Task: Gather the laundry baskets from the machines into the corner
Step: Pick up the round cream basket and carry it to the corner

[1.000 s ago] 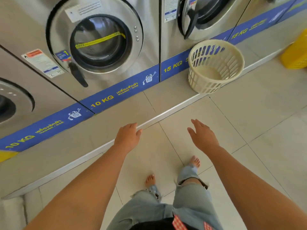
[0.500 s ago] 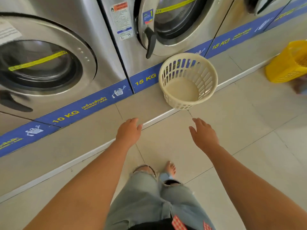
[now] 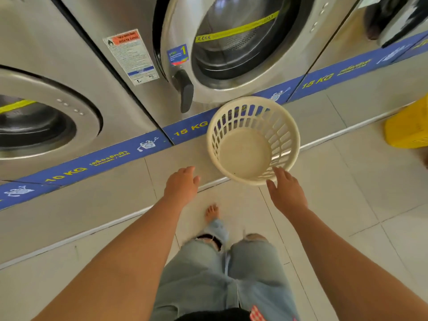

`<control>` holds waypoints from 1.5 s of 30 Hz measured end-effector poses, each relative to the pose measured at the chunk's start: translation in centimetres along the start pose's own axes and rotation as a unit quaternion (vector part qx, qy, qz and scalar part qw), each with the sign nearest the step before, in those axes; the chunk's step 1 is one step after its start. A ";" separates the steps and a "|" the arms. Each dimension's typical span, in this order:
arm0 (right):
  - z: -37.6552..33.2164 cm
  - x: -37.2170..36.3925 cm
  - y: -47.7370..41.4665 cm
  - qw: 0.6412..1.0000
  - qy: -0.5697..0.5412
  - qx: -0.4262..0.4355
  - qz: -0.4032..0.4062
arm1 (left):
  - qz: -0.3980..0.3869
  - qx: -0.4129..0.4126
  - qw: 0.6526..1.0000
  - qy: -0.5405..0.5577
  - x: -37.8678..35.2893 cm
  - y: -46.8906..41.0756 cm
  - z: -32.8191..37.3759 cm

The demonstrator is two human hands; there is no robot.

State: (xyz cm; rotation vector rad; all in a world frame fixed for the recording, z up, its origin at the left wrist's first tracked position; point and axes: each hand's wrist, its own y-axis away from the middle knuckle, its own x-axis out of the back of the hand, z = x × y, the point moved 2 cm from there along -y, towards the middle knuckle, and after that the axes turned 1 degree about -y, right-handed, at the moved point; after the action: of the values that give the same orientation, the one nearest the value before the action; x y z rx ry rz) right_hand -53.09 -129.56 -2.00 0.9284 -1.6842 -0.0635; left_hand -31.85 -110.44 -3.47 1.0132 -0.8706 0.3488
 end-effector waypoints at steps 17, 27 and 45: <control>9.8 6.9 -20.7 0.989 0.078 0.102 -0.072 | 0.083 0.259 0.932 0.241 -7.5 -6.8 13.6; 13.4 3.3 -32.6 0.989 0.080 0.100 -0.068 | 0.118 0.344 0.891 0.271 -15.6 -15.0 13.1; 12.6 -1.6 -38.9 0.977 0.054 0.201 0.040 | 0.272 0.281 0.868 0.306 -18.3 -20.6 8.0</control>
State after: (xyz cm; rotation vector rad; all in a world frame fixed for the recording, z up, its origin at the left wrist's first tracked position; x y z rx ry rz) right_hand -42.76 -160.47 -26.74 1.1393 -1.6606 0.3883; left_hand -34.21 -125.41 -27.82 1.0671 -0.4471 1.3943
